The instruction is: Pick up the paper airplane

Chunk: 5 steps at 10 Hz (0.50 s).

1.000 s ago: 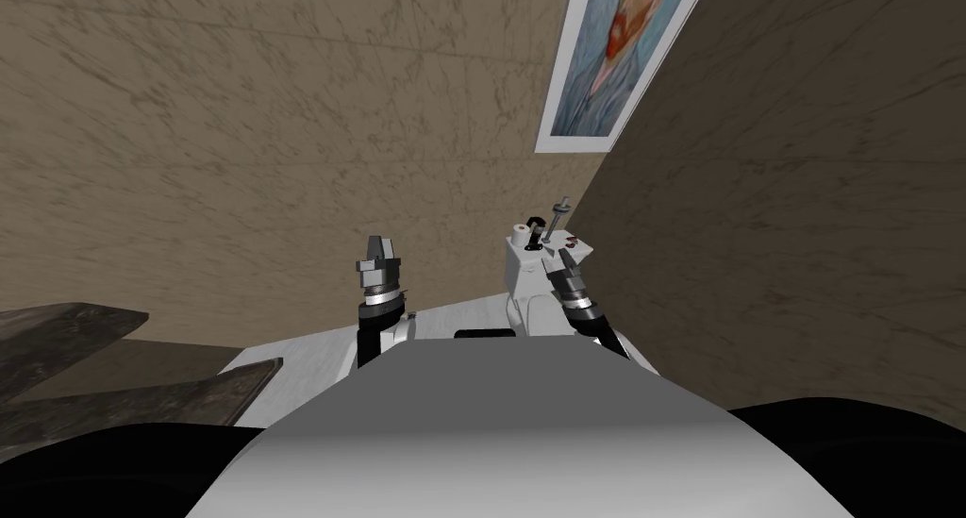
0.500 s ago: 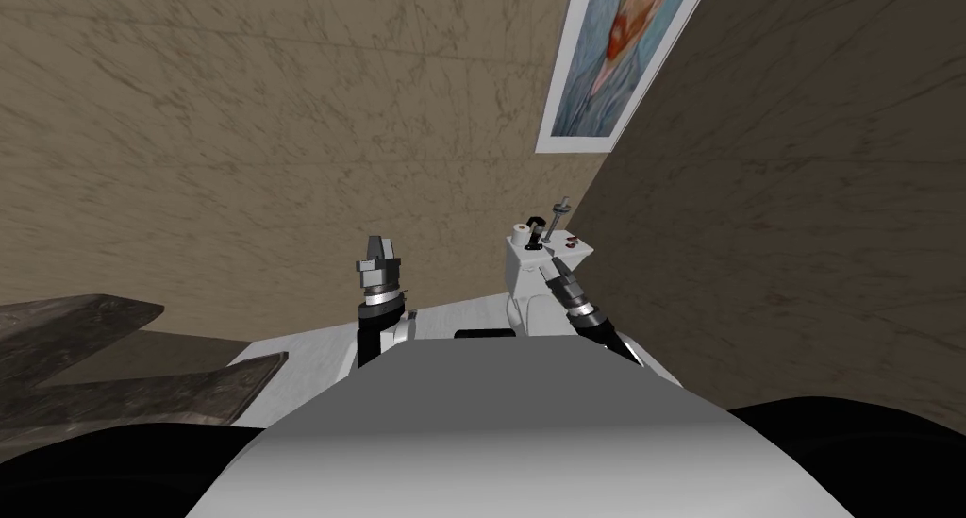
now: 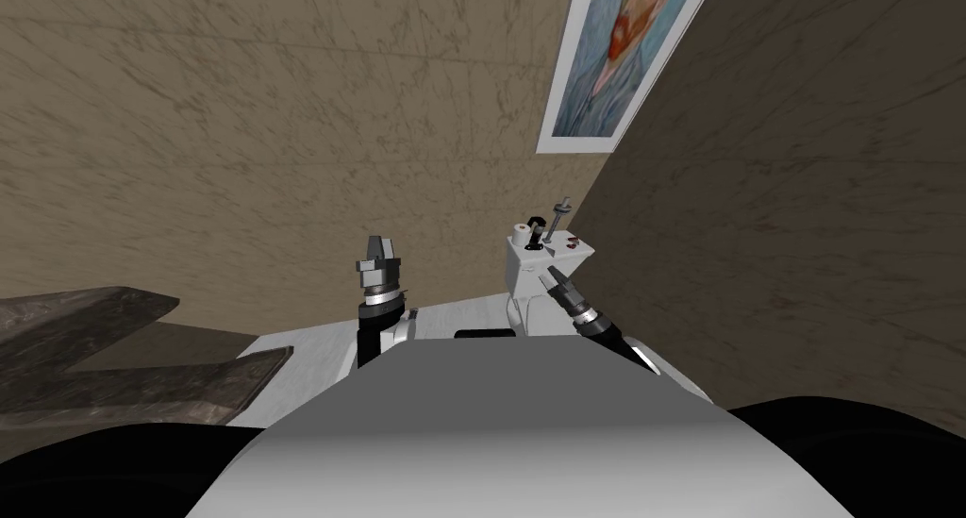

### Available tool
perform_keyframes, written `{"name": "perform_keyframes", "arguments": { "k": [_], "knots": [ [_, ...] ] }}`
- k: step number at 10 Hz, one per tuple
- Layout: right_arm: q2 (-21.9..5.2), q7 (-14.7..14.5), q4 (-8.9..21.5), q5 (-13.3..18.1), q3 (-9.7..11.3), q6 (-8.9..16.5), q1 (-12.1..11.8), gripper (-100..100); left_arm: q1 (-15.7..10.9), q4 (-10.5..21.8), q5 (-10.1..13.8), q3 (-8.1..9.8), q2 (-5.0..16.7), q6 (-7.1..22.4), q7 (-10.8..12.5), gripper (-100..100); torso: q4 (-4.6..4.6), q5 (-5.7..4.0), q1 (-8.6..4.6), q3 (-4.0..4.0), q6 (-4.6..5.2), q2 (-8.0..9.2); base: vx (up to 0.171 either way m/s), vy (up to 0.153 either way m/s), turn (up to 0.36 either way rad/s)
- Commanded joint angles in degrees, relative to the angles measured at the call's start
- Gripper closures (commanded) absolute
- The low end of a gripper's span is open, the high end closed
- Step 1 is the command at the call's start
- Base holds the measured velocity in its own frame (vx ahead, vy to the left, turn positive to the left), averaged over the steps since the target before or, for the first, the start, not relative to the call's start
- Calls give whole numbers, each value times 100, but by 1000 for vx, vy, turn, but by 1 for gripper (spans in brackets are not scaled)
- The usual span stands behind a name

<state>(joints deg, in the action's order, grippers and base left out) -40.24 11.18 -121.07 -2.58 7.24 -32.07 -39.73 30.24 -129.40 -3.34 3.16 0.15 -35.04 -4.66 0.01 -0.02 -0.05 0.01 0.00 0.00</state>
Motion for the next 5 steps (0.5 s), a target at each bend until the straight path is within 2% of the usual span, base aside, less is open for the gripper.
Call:
{"name": "perform_keyframes", "arguments": {
  "k": [1, 4, 5],
  "knots": [
    [-286, 42, 98, 25, 35, -6, -104, -100, 0, 0, 0, 0, 0, 0, 0, 0, 0, 0, 0, 0, 0, 0, -7, -10, 83],
    [-799, 86, 207, 51, 59, -21, -211, -100, 0, 0, 0, 0, 0, 0, 0, 0, 0, -1, -3, 1, -1, 1, -8, -17, 50],
    [-879, 86, 207, 51, 59, -21, -211, -100, 0, 0, 0, 0, 0, 0, 0, 0, 0, -1, -4, 0, 0, 1, -3, -11, -14]
  ]
}}
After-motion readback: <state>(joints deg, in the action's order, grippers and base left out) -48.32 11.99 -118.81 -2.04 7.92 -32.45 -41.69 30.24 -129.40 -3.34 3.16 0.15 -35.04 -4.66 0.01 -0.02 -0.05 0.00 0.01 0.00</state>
